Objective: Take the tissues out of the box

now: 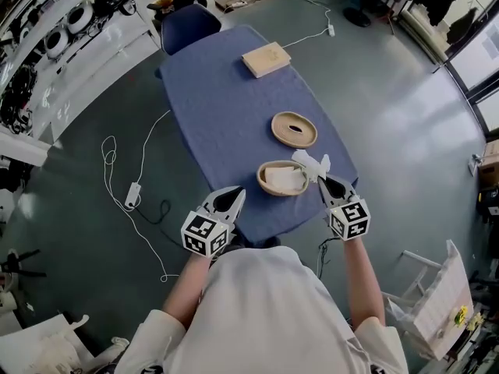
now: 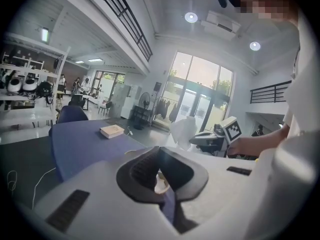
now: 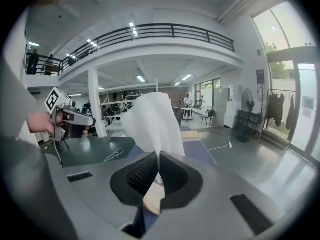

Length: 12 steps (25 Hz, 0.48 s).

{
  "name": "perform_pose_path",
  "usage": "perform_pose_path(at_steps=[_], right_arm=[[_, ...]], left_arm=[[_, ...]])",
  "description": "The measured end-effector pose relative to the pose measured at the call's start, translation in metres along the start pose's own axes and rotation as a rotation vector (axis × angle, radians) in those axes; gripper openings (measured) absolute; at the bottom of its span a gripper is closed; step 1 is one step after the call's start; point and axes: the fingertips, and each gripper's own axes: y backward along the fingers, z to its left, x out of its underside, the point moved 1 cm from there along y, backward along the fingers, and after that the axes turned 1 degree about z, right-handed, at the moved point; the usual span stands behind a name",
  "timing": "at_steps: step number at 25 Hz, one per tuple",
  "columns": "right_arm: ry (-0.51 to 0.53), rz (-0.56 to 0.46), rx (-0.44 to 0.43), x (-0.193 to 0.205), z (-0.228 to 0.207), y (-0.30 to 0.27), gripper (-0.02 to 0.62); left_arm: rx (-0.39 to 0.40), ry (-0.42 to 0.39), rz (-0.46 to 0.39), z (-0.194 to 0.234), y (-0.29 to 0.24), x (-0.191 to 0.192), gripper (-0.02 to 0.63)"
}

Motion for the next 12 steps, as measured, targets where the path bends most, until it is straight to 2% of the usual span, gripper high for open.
perform_pose_path(at_steps=[12], right_arm=[[-0.036,-0.164,0.04,-0.056,0.01,0.059,0.032]], left_arm=[[0.015,-0.009,-0.051,-0.014,0.014,-0.02,0.008]])
